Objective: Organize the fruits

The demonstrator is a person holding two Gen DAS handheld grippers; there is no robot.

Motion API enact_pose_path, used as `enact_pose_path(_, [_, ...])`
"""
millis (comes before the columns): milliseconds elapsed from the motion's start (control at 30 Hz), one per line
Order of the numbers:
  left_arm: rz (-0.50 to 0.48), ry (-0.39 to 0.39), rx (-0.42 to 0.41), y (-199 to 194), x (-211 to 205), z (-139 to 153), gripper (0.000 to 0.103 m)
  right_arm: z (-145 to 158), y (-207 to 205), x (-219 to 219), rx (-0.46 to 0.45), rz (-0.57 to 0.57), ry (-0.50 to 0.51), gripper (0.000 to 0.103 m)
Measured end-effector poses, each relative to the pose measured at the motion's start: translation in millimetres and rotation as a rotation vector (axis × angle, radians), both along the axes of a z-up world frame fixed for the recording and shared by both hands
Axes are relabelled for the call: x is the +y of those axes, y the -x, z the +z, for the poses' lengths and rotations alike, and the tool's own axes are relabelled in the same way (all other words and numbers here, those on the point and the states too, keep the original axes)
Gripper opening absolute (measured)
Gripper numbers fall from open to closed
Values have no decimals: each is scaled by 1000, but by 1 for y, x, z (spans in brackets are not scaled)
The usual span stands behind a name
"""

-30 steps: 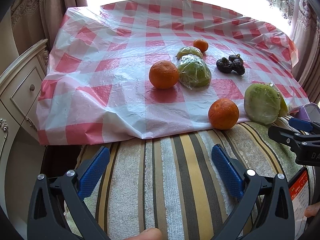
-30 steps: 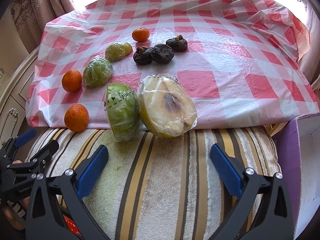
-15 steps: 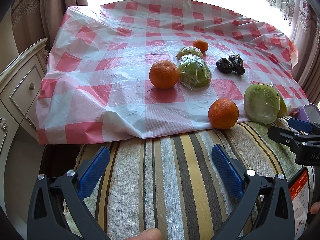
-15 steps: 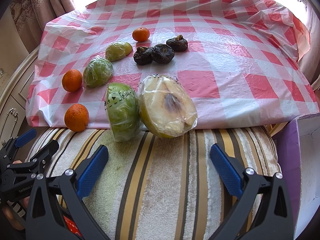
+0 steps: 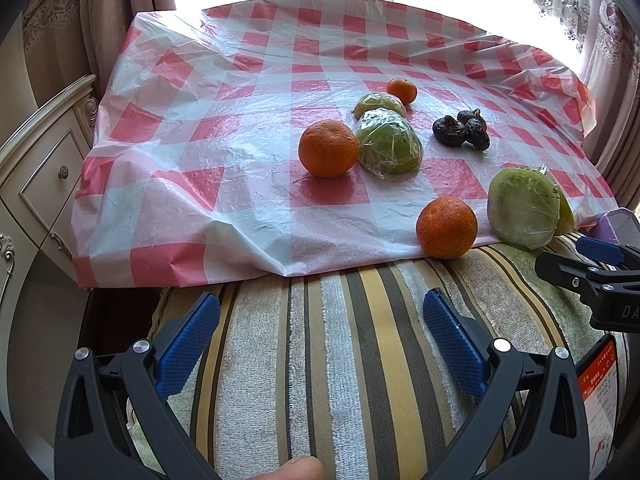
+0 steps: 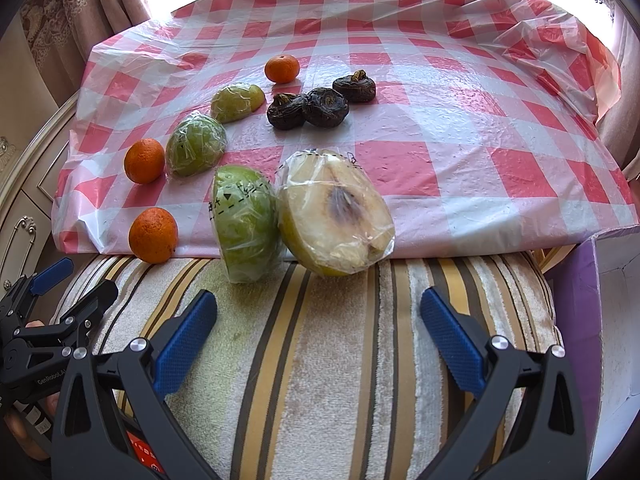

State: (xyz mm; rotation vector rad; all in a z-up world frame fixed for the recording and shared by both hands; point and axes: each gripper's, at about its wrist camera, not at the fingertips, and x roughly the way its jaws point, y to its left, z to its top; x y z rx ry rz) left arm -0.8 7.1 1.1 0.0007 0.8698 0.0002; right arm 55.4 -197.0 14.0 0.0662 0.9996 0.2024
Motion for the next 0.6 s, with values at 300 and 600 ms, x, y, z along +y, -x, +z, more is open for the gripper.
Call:
enact_pose_path(300, [0,1,0,0,1,0,99,0,-1,-1,0,0,0,102])
enact_pose_path(600, [0,-5,-1,0,0,0,99,0,0,-1,-5,-1,-4,102])
